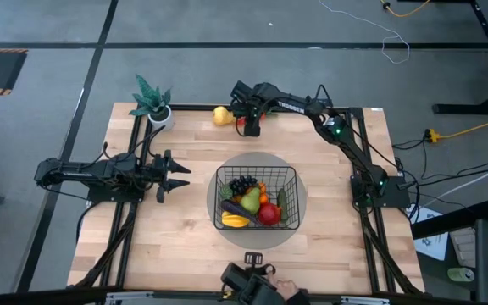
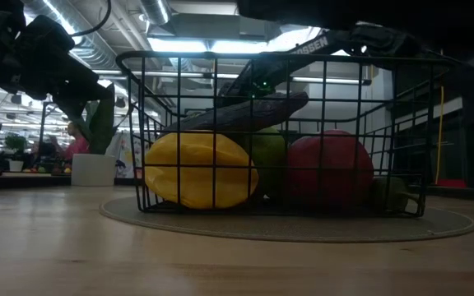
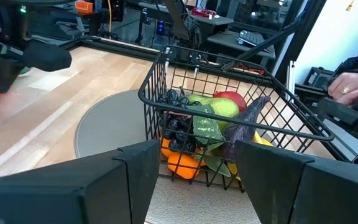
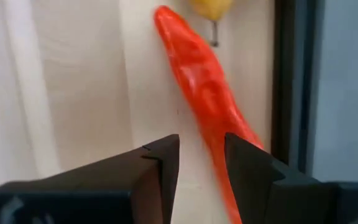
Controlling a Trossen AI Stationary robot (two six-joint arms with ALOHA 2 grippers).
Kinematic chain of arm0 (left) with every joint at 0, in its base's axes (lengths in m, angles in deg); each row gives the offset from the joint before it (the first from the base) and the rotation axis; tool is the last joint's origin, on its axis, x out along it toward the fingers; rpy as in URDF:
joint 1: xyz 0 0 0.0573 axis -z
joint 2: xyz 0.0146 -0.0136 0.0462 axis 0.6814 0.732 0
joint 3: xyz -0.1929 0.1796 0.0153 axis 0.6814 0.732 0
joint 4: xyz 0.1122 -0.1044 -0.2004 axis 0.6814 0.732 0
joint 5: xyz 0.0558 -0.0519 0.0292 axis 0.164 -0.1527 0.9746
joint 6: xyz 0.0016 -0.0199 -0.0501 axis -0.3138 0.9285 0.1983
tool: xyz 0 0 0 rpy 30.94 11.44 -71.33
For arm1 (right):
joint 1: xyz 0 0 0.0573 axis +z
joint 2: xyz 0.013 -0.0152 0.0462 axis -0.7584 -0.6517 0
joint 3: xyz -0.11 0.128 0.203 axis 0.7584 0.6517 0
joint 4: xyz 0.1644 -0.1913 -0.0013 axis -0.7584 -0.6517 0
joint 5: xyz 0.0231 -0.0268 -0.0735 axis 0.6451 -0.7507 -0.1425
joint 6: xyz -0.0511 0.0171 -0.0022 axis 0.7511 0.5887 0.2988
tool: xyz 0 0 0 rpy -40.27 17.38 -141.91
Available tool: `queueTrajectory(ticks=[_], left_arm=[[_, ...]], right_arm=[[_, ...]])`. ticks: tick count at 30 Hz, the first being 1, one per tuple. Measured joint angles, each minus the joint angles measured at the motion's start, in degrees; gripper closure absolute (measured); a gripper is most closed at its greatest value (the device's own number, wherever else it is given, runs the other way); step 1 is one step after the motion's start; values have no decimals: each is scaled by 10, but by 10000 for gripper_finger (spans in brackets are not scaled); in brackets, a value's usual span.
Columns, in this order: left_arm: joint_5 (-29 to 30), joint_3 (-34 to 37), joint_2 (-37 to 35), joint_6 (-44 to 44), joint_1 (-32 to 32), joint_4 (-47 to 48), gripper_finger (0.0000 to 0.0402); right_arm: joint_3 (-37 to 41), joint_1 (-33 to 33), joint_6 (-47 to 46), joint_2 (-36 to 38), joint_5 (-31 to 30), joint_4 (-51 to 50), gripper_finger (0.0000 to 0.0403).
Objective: Build produce basket
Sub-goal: Put the orange carrot into the black wire basket
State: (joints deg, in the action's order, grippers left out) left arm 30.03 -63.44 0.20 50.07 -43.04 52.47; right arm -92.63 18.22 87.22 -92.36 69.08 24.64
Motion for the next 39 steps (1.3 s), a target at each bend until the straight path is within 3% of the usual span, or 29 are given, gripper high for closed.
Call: queueTrajectory(ticks=[5,12,17,22,31,39], left_arm=[[0,0,0,0,0,0,207],[0,0,0,0,0,0,207],[0,0,-1,0,0,0,207],[0,0,-3,0,0,0,207],[0,0,-3,0,0,0,207],[0,0,-3,0,0,0,207]], right_arm=[[0,-13,1,0,-39,6,284],[-4,-22,5,-11,-45,-30,284],[-5,-27,-1,-22,-11,-57,284],[-4,-18,2,-21,-59,-95,284],[-2,-18,29,-21,-29,-228,284],[7,-10,-2,-21,-2,-225,284]])
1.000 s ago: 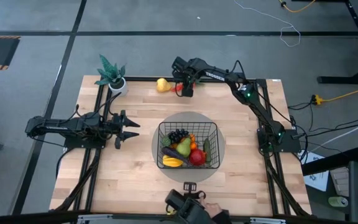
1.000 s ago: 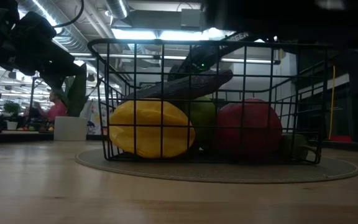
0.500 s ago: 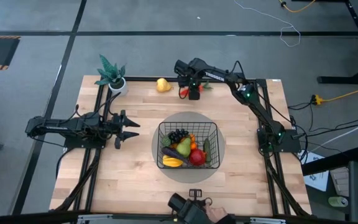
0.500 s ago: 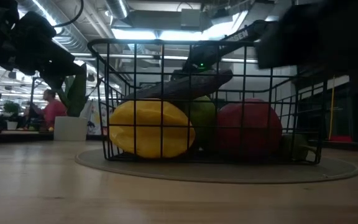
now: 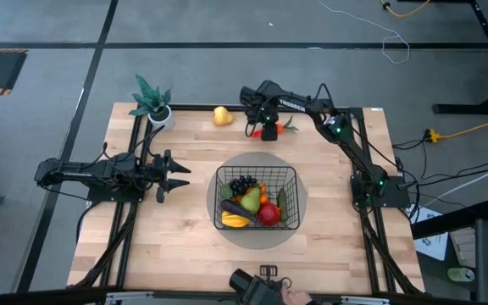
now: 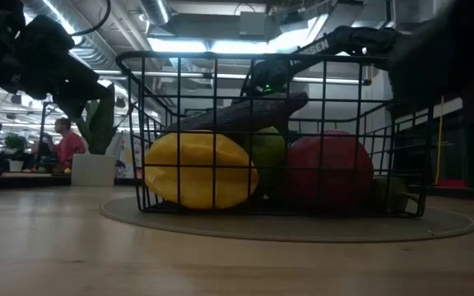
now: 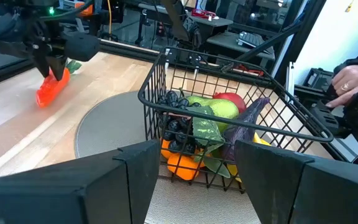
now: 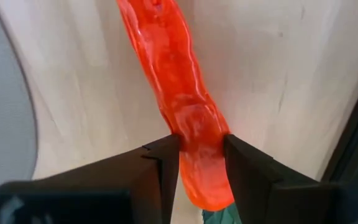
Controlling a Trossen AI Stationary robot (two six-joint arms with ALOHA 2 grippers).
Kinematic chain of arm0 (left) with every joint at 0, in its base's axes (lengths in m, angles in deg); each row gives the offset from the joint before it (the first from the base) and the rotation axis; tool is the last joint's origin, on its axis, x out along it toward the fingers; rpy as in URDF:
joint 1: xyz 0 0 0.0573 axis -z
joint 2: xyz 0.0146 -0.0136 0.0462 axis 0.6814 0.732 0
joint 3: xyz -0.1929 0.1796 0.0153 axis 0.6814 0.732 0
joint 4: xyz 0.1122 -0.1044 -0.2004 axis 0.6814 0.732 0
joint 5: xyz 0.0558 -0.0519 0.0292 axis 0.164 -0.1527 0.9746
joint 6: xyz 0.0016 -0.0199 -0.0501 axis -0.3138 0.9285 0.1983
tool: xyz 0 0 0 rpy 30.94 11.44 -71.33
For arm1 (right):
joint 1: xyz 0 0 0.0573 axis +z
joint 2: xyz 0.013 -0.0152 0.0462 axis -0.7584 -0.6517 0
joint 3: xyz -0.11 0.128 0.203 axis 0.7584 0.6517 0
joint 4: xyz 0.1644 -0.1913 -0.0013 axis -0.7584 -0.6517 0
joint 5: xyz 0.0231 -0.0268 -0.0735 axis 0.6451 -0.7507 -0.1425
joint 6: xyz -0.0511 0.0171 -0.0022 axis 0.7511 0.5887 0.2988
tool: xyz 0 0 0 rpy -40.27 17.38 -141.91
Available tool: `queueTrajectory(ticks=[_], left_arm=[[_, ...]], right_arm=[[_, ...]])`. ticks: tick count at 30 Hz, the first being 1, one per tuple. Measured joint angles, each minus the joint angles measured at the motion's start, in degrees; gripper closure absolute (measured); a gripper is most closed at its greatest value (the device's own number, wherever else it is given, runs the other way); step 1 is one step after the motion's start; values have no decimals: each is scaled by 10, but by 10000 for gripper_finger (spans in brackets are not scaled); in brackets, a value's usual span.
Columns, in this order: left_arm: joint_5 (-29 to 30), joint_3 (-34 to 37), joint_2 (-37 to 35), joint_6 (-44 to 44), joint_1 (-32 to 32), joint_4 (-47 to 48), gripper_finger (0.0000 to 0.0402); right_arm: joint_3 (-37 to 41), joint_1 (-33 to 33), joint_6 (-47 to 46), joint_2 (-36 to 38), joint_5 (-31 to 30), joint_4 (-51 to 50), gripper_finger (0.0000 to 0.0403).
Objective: Build produce basket
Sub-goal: Put the orange carrot into the black wire basket
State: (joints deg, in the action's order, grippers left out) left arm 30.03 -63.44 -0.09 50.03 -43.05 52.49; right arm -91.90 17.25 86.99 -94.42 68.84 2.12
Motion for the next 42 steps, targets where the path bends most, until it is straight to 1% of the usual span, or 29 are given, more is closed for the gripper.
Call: queueTrajectory(ticks=[8,10,14,20,28,33,36,39,42], left_arm=[[0,0,0,0,0,0,207],[0,0,0,0,0,0,207],[0,0,0,0,0,0,207],[0,0,-30,0,0,0,207],[0,0,-31,0,0,-1,207],[0,0,-31,0,0,-1,207],[0,0,-31,0,0,-1,207],[0,0,-31,0,0,-1,207],[0,0,-31,0,0,0,207]], right_arm=[[0,11,14,3,5,5,284],[1,11,9,9,23,12,284],[5,14,-23,35,31,26,284],[1,25,-30,98,69,17,284],[2,52,-29,106,146,-2,284],[2,75,-37,111,150,-71,284],[3,84,-47,125,149,-78,284],[25,88,-63,162,142,-80,284],[75,88,-90,221,112,-71,284]])
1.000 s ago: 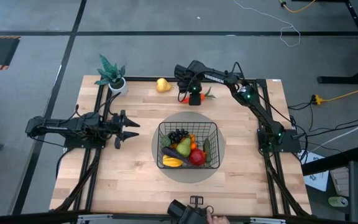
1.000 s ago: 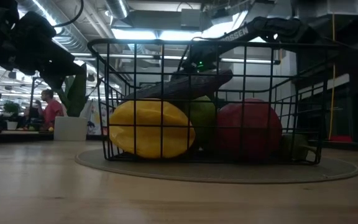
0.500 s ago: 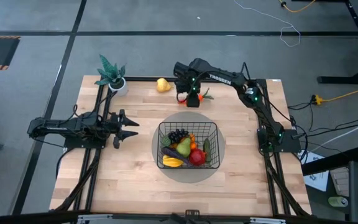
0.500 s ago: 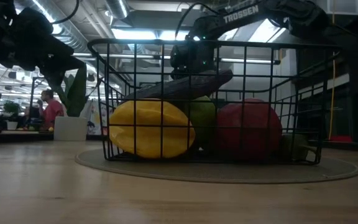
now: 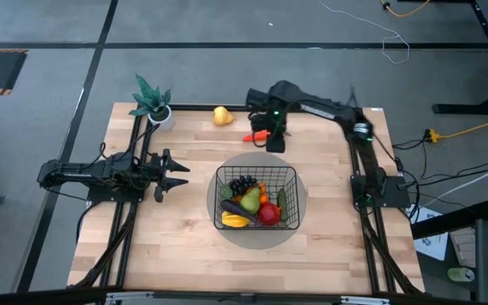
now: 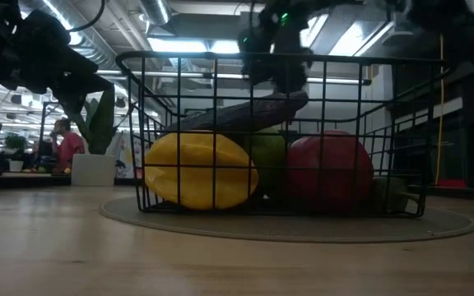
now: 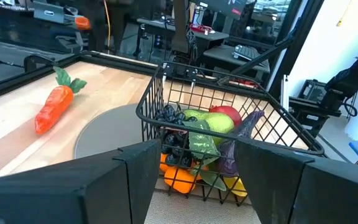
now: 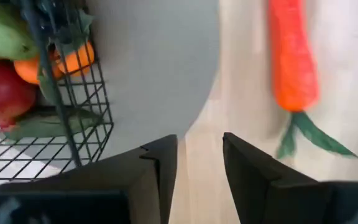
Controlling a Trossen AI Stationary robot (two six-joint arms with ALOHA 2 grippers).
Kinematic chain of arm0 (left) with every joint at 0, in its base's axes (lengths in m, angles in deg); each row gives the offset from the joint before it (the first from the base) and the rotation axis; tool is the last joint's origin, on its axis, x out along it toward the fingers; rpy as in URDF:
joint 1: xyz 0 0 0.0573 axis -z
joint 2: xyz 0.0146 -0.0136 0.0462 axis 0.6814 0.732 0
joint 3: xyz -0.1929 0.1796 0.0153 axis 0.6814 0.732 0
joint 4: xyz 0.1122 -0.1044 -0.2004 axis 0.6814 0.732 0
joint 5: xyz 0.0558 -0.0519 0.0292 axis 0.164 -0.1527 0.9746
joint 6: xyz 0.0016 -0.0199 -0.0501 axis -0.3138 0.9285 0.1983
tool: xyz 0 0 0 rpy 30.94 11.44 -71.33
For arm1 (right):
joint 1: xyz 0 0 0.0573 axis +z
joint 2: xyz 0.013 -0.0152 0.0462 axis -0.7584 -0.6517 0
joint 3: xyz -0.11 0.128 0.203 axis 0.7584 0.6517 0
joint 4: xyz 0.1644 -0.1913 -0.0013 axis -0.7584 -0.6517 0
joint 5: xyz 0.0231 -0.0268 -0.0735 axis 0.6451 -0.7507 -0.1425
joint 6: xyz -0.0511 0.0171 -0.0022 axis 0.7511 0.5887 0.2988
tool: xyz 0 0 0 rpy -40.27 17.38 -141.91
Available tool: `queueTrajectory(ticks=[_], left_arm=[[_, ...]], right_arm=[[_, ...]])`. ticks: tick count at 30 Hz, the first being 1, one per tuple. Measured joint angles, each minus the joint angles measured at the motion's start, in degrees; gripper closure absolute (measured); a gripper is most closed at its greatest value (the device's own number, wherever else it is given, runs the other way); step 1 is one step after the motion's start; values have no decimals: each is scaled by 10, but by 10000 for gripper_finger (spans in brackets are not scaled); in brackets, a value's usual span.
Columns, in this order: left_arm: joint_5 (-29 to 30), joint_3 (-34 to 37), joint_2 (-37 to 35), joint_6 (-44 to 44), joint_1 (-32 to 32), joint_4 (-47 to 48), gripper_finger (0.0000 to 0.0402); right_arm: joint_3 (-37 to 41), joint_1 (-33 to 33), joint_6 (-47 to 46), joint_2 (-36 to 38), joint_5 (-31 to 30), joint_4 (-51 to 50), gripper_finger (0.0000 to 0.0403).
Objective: Build produce basket
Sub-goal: Put the orange carrot into the black wire basket
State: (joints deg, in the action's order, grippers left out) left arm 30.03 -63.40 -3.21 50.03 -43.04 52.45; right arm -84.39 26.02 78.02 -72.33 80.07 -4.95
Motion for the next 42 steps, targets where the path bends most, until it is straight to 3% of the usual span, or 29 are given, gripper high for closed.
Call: queueTrajectory(ticks=[3,8,11,14,17,22,32,37,42], left_arm=[[0,0,0,0,0,0,207],[0,0,0,0,0,0,207],[0,0,0,0,0,0,207],[0,0,0,0,0,0,207],[0,0,0,0,0,0,207],[0,0,0,0,0,0,207],[0,0,0,0,0,0,207],[0,0,0,0,0,0,207],[0,0,0,0,0,0,207]], right_arm=[[82,-1,-14,75,-1,77,284],[276,-2,0,171,-4,333,284],[360,-2,48,192,-5,454,284],[404,-2,61,191,-6,513,284],[428,-2,61,189,-14,570,284],[424,-2,16,188,-100,590,276],[418,-7,-1,188,-136,675,192],[418,-8,-17,188,-127,698,186],[417,-28,-15,177,-124,630,197]])
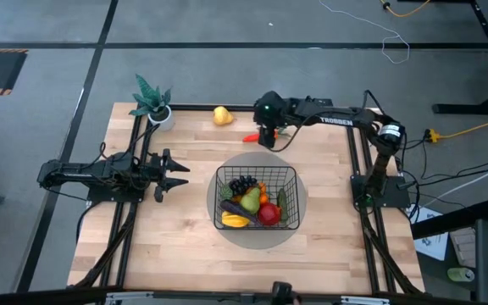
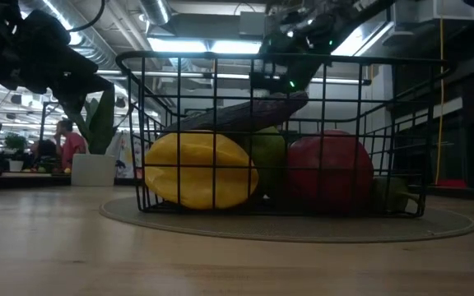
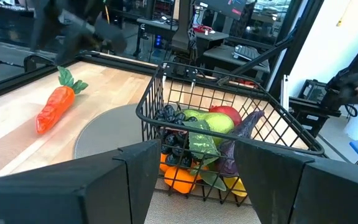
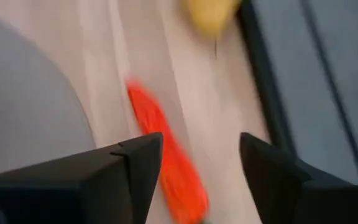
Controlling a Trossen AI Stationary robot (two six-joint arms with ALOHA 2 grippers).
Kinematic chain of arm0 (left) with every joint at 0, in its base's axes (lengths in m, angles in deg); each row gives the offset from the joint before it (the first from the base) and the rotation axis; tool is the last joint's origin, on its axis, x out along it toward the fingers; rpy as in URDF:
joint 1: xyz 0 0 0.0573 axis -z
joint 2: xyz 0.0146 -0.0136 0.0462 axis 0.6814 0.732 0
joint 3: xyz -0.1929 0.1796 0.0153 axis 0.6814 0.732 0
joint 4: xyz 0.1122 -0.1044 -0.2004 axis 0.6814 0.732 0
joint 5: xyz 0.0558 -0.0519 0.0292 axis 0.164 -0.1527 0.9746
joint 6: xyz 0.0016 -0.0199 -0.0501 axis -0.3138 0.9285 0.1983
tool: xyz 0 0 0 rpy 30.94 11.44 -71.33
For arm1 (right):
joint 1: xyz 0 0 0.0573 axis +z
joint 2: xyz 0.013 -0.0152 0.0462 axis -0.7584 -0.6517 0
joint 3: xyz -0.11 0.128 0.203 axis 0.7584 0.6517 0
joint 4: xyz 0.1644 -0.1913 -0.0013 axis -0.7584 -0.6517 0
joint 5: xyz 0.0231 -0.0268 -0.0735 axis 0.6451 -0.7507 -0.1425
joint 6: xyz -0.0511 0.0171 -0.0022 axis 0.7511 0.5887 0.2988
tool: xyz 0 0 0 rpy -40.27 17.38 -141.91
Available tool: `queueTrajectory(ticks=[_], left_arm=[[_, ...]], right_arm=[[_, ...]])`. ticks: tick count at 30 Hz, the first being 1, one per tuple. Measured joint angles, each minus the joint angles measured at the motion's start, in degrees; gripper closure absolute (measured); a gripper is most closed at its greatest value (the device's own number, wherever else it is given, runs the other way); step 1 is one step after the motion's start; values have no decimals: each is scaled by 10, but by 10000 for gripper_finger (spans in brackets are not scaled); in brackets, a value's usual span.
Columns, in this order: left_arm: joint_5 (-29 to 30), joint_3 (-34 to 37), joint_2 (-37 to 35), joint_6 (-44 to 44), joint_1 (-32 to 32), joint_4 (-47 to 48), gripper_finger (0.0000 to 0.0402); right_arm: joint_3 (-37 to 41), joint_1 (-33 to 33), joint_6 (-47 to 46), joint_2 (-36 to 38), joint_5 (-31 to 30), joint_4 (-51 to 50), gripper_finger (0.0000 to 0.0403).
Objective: Build produce basket
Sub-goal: Put the orange carrot into the black wire basket
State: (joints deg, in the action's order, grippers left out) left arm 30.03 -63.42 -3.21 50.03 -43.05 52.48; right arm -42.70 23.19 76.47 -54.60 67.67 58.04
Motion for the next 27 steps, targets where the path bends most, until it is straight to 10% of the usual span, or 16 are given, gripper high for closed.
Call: queueTrajectory(ticks=[27], left_arm=[[0,0,0,0,0,0,207]], right_arm=[[-1,-21,62,-129,-7,-104,208]])
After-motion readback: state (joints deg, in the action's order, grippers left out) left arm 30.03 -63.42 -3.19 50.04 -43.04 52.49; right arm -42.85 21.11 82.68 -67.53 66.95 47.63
